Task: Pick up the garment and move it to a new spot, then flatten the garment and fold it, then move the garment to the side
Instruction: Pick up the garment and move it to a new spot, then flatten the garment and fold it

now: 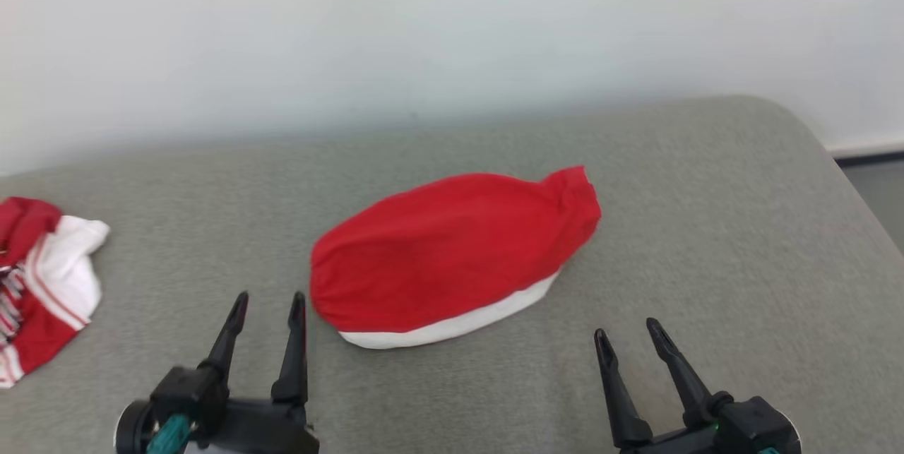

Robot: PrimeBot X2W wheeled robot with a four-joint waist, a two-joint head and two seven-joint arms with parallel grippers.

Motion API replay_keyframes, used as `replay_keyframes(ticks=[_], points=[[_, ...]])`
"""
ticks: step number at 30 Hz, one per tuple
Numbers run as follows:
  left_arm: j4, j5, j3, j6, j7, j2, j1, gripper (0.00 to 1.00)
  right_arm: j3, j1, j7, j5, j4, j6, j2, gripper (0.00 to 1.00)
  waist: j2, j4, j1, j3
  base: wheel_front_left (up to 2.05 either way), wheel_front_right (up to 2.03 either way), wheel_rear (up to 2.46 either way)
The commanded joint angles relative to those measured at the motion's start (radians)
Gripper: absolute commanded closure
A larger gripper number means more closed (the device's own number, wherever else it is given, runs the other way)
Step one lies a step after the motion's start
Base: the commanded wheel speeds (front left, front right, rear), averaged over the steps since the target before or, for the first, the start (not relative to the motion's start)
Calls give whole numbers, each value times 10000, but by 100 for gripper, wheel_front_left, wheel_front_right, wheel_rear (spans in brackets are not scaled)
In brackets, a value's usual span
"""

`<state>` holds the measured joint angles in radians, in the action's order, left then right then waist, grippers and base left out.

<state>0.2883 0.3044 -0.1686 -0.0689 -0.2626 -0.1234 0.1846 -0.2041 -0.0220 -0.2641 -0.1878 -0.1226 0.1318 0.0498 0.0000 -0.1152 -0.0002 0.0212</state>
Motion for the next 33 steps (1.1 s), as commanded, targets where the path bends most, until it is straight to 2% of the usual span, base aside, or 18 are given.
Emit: replay_keyframes(ticks=[1,9,19,33], points=[[-410,-311,266,47,-32,103,-538,0,73,-205,-2,110,112,-21,7,0,0,661,2,-608,0,0,0],[-1444,-1230,743,-197,-33,210,-1835,0,361,-645,-4,382,308,-21,9,0,0,1002,2,-911,0,0,0],[-1629,-1986,1115,-361,-33,453,-3108,0,590,-1283,-4,493,477,-21,9,0,0,1087,2,-1119,0,0,0],[-1153,-2211,1279,-451,-33,664,-3006,0,533,-1278,-4,608,431,-21,9,0,0,1053,2,-1029,0,0,0]])
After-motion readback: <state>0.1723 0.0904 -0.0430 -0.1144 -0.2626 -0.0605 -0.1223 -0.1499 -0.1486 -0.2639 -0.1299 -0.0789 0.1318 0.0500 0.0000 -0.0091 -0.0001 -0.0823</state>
